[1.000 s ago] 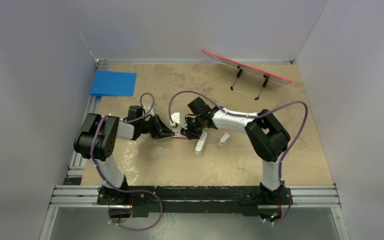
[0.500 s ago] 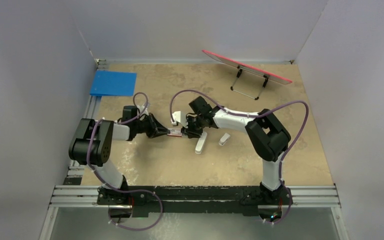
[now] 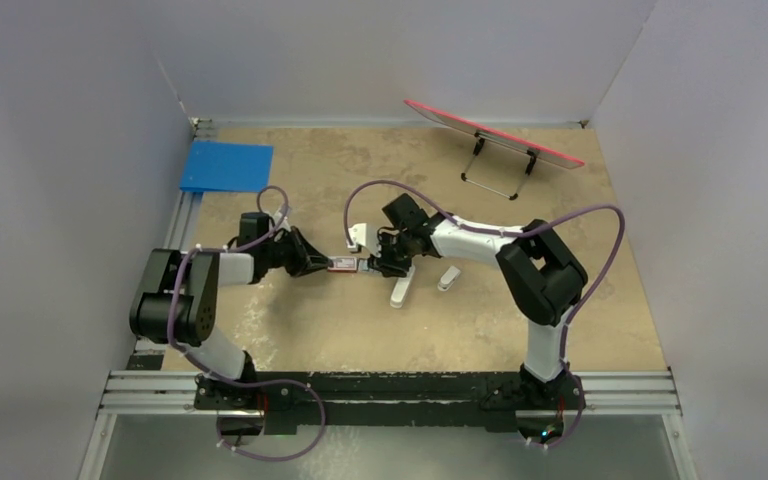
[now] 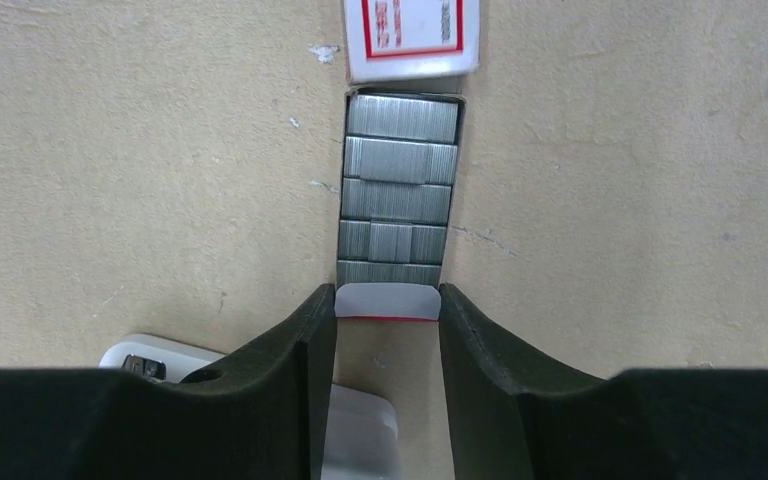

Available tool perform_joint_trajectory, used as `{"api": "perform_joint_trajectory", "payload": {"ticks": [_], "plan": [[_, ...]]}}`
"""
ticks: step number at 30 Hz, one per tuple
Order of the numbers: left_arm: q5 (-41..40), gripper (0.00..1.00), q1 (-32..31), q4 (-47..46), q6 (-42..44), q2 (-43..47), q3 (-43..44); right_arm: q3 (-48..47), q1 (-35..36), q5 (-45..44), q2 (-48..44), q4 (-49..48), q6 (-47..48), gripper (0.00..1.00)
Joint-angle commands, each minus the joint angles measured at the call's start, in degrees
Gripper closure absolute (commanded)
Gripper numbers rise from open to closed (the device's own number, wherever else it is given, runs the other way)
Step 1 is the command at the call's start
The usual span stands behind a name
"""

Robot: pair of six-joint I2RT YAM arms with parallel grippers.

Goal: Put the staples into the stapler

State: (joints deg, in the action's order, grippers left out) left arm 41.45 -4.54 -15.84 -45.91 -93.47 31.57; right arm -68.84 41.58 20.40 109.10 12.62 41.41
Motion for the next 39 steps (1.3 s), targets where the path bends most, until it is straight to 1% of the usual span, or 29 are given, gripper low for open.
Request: {"api": "perform_joint_trajectory", "payload": {"ticks": [1, 5, 7, 9, 10, 12, 14, 18, 21, 24, 27, 28, 30, 31, 32, 33, 34, 35, 36, 37, 39], "plan": [[-5.58, 1.0, 1.51, 3.91, 2.13, 4.15, 0.22, 1.67, -0.87, -4.02, -1.02, 4.16, 0.69, 0.57], [-7.39, 1.0, 1.96, 5.39, 1.99, 5.17, 0.4, 1.4, -0.91, -4.58, -0.74, 4.09, 0.11, 0.52], [-8.56, 0.93, 2.12, 6.63, 1.81, 5.41, 0.59, 0.98, -0.93, -4.93, -0.81, 3.49, -1.27, 0.48], [-10.07, 0.8, 2.16, 8.01, 1.64, 6.05, 0.75, 0.19, -1.11, -4.34, -1.02, 3.15, -3.27, 0.42], [-10.93, 0.74, 2.16, 8.91, 1.54, 6.62, 0.96, -0.15, -1.15, -4.51, -1.14, 2.49, -4.42, 0.37], [-12.65, 0.63, 2.16, 11.38, 1.65, 8.04, 1.74, -0.73, -1.15, -4.23, -1.89, 1.55, -5.66, 0.31], [-14.26, 0.57, 2.16, 13.92, 1.91, 9.77, 2.83, -1.18, -1.2, -3.37, -2.88, 1.03, -6.26, 0.29], [-15.17, 0.51, 2.16, 17.99, 2.68, 13.85, 4.49, -1.91, -1.19, -0.37, -6.29, -1.52, -8.33, 0.26], [-14.85, 0.51, 2.16, 20.53, 3.94, 16.14, 5.96, -3.27, -1.14, 0.58, -9.03, -0.82, -9.11, 0.27], [-15.13, 0.5, 2.16, 22.38, 4.21, 19.13, 6.57, -3.29, -1.13, 0.51, -12.83, -3.17, -11.97, 0.28], [-15.49, 0.5, 2.16, 23.7, 4.1, 22.79, 6.53, -0.3, -1.05, 0.75, -17.68, -10.96, -16.11, 0.29], [-15.66, 0.5, 2.16, 24.45, 4.35, 23.95, 6.63, 0.88, -0.83, 0.53, -19.16, -15.21, -18.16, 0.29], [-16.29, 0.5, 2.16, 26.18, 4.95, 26.13, 7.03, 3.09, 0.13, -1.52, -21.52, -21.09, -25.12, 0.3], [-16.51, 0.5, 2.16, 27.08, 5.29, 27.44, 7.2, 3.26, 0.89, -4.39, -21.8, -22.17, -28.55, 0.31], [-16.76, 0.5, 2.16, 27.93, 5.52, 28.37, 7.45, 1.66, 1.64, -7.62, -21.17, -22.06, -32.36, 0.34], [-16.97, 0.5, 2.16, 28.71, 5.64, 29.36, 7.53, -0.27, 2.31, -12.26, -19.83, -20.88, -38.22, 0.38], [-17.01, 0.5, 2.16, 29.11, 5.69, 30.24, 7.54, -2.85, 2.43, -14.46, -18.1, -18.31, -43.13, 0.42], [-17.02, 0.5, 2.16, 29.44, 5.74, 31.1, 7.54, -4.48, 2.61, -14.22, -16.38, -15.38, -46.15, 0.5], [-17.0, 0.5, 2.16, 29.82, 5.74, 31.86, 7.5, -4.7, 3.06, -14.31, -15.28, -14.44, -48.48, 0.56], [-16.94, 0.5, 2.14, 30.15, 5.82, 32.54, 7.52, -4.1, 4.1, -16.51, -14.52, -14.48, -51.0, 0.58], [-16.94, 0.5, 2.16, 30.63, 5.95, 33.76, 7.6, -2.44, 7.1, -22.52, -13.76, -14.82, -56.13, 0.56]]}}
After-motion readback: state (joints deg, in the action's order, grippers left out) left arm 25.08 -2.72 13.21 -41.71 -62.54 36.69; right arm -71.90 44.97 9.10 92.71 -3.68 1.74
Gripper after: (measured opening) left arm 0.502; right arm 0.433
